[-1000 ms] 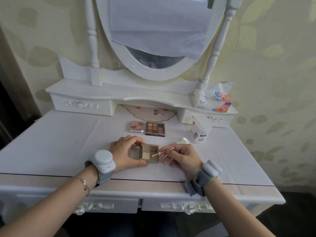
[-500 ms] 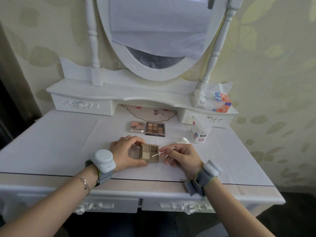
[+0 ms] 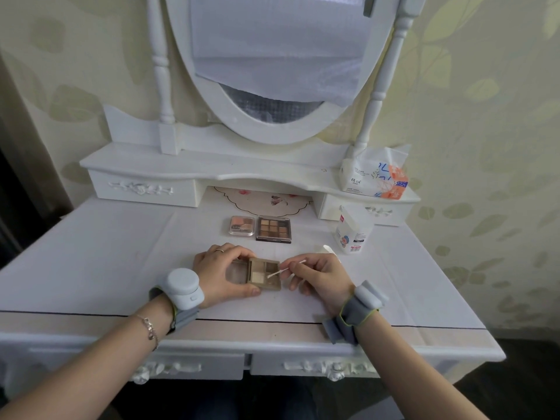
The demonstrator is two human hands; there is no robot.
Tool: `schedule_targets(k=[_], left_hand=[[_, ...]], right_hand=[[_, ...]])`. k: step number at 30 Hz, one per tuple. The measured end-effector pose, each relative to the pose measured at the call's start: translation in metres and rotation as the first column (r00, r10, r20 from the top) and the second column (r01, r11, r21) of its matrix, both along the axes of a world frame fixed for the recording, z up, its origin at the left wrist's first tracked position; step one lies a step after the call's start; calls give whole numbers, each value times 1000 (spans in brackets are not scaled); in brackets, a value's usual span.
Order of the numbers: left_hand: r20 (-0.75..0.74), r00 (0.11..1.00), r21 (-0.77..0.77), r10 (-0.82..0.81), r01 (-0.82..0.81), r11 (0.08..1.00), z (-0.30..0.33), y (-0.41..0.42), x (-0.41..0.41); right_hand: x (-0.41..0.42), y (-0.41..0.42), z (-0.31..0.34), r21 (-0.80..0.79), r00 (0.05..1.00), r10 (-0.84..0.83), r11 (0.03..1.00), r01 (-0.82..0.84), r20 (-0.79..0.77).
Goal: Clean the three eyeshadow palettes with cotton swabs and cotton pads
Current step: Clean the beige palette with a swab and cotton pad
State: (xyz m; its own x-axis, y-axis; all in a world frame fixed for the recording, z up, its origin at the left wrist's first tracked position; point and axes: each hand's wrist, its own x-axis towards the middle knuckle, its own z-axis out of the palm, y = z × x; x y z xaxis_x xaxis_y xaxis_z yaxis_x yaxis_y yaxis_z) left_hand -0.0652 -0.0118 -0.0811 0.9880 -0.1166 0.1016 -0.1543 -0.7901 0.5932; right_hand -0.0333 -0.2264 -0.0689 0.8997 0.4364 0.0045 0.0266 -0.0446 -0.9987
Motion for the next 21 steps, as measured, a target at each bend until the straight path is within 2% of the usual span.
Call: schedule_targets(k=[17, 21], left_hand=[[-16, 1000, 20, 7, -7, 1000, 1, 0, 0], [-16, 1000, 19, 10, -10, 1000, 1, -1, 0]], right_hand=[[0, -2, -3, -9, 998, 56, 998, -56, 21], [1, -1, -4, 21, 1000, 14, 1000, -15, 16]])
